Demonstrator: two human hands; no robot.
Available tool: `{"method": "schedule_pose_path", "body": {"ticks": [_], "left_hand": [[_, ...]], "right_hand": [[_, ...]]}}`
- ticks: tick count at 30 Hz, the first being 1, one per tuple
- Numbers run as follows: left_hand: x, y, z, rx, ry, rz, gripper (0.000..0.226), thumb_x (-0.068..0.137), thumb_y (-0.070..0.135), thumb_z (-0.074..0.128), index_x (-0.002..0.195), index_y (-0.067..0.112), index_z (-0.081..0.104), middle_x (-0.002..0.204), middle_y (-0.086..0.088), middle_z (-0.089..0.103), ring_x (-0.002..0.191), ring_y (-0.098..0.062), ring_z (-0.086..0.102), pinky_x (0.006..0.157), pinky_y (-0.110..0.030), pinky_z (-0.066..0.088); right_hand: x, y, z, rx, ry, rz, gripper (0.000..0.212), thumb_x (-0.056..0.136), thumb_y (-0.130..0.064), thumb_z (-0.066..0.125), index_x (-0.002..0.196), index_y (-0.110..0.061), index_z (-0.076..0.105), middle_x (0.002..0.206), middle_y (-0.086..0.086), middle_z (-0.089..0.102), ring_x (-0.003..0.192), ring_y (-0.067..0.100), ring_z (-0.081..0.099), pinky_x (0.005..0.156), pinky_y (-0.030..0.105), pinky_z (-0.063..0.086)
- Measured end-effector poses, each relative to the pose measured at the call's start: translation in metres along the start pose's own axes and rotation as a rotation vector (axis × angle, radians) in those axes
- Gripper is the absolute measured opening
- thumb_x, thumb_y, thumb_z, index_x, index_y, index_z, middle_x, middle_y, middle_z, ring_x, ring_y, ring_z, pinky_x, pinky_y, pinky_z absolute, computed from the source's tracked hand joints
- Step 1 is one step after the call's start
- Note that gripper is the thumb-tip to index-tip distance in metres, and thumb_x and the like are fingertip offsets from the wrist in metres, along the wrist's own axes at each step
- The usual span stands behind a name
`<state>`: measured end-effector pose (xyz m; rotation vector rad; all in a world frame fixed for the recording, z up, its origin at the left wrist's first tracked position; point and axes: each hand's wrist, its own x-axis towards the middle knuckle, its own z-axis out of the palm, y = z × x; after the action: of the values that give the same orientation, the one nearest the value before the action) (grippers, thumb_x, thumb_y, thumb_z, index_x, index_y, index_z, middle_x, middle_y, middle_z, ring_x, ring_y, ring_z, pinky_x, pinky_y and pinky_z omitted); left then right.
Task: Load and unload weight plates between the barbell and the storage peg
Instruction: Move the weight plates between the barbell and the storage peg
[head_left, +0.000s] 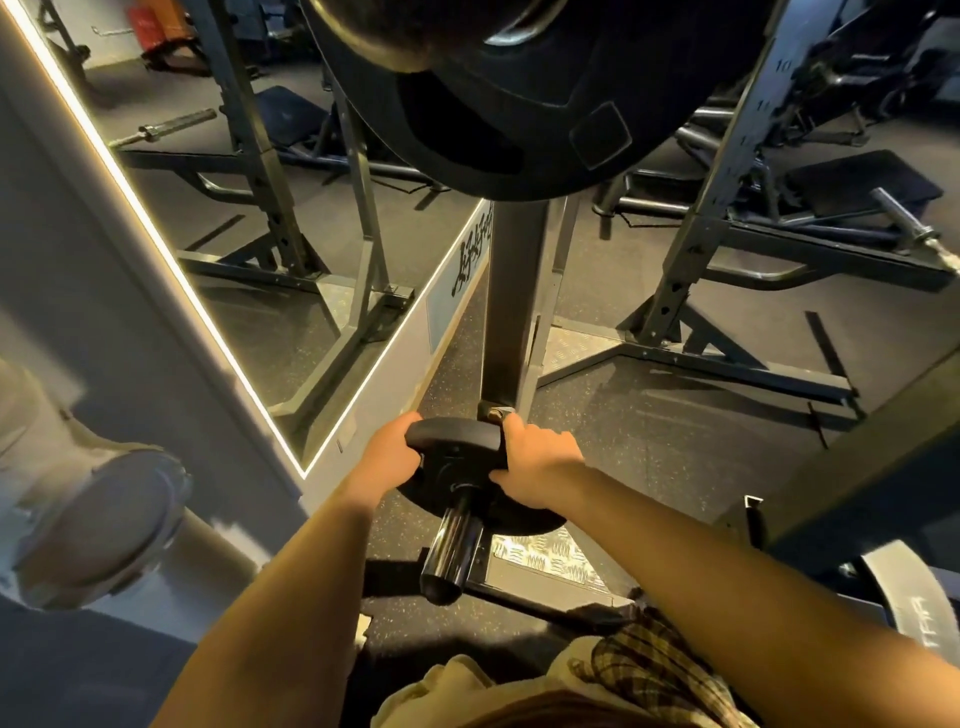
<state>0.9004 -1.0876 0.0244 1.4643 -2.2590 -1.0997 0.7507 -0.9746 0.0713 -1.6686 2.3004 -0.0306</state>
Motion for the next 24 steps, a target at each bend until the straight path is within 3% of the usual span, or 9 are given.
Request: {"method": "schedule_pose_path", "body": {"ticks": [4,6,10,14,17,20,24], "left_hand": [[0.002,0.006,0.001,0.08,0.002,0.018,0.03,0.087,-0.001,0.054,0.08,0.027,0.049,0.086,0.005,0.055,0.088,-0.014,0.053,0.078,-0.027,0.038],[0.0,0.013,0.0,0.146,-0.014,0.038,0.028,0.088,0.001,0.055,0.083,0.028,0.051,0.09,0.004,0.057,0.092,-0.016,0.055,0.08,-0.028,0.039],[-0.009,0.041,0.006,0.538,0.007,0.226,0.021,0.09,0.009,0.057,0.106,0.021,0.056,0.101,-0.001,0.06,0.099,-0.019,0.056,0.089,-0.032,0.043],[-0.017,0.071,0.036,0.838,0.065,0.443,0.025,0.089,0.016,0.058,0.113,0.021,0.054,0.107,-0.001,0.059,0.103,-0.023,0.053,0.089,-0.036,0.035],[-0.017,0.074,0.045,0.863,0.073,0.496,0.025,0.09,0.014,0.058,0.115,0.02,0.055,0.108,-0.003,0.06,0.102,-0.024,0.053,0.09,-0.037,0.035],[-0.016,0.067,0.038,0.8,0.089,0.526,0.025,0.089,0.01,0.056,0.113,0.019,0.056,0.106,-0.002,0.059,0.1,-0.023,0.054,0.09,-0.036,0.037],[-0.015,0.044,0.02,0.592,0.084,0.474,0.023,0.084,0.006,0.057,0.101,0.021,0.054,0.094,0.004,0.055,0.094,-0.017,0.054,0.088,-0.033,0.044]], "right_hand": [[-0.013,0.016,0.022,0.061,0.221,-0.043,0.042,0.092,-0.045,0.056,0.122,-0.019,0.043,0.115,0.003,0.059,0.102,0.024,0.058,0.082,0.031,0.045],[-0.017,0.025,0.031,0.156,0.278,-0.056,0.039,0.091,-0.044,0.058,0.118,-0.018,0.046,0.111,0.001,0.059,0.099,0.023,0.059,0.076,0.025,0.042],[-0.028,0.057,0.066,0.459,0.176,-0.012,0.037,0.09,-0.034,0.065,0.116,-0.013,0.047,0.103,0.003,0.061,0.093,0.022,0.064,0.072,0.02,0.051],[-0.032,0.074,0.095,0.807,-0.037,0.122,0.04,0.091,-0.018,0.065,0.123,-0.011,0.041,0.111,0.003,0.056,0.109,0.027,0.058,0.072,0.012,0.043],[-0.03,0.075,0.104,0.864,-0.075,0.162,0.047,0.09,-0.016,0.066,0.128,-0.007,0.04,0.115,0.007,0.056,0.107,0.023,0.056,0.07,0.011,0.041],[-0.027,0.075,0.098,0.843,-0.101,0.179,0.046,0.089,-0.018,0.068,0.125,-0.008,0.041,0.112,0.006,0.056,0.108,0.027,0.057,0.076,0.022,0.044],[-0.027,0.061,0.061,0.533,-0.116,0.122,0.038,0.089,-0.025,0.067,0.113,-0.013,0.041,0.108,0.009,0.059,0.094,0.025,0.058,0.07,0.025,0.046]]}}
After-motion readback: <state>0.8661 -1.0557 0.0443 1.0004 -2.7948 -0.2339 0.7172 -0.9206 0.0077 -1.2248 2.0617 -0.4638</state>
